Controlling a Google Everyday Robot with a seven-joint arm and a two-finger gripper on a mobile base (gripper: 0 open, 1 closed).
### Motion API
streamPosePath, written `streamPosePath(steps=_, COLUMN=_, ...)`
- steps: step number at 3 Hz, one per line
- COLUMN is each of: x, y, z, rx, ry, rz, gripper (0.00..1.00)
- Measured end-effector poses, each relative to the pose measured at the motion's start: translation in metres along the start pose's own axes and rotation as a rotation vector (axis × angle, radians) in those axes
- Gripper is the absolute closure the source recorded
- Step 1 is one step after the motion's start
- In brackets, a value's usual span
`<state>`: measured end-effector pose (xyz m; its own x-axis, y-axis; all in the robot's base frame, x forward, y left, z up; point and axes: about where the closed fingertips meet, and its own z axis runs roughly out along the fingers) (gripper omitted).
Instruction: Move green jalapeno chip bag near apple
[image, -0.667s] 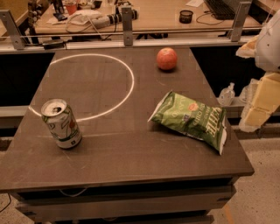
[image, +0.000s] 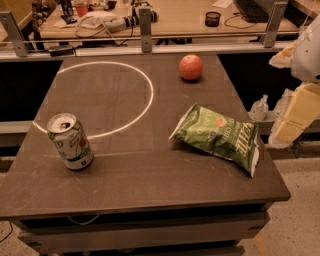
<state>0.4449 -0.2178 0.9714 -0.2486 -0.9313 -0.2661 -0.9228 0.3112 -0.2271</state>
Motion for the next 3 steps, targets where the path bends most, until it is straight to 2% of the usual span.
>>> streamPosePath(steps=1, x=0.001, y=-0.008, z=0.023, rx=-0.025, ry=-0.067, rz=0.045, gripper=0.0)
streamPosePath(steps=3, x=-0.001, y=-0.015, z=0.076, rx=-0.043, ry=-0.135, rz=0.052, gripper=0.0)
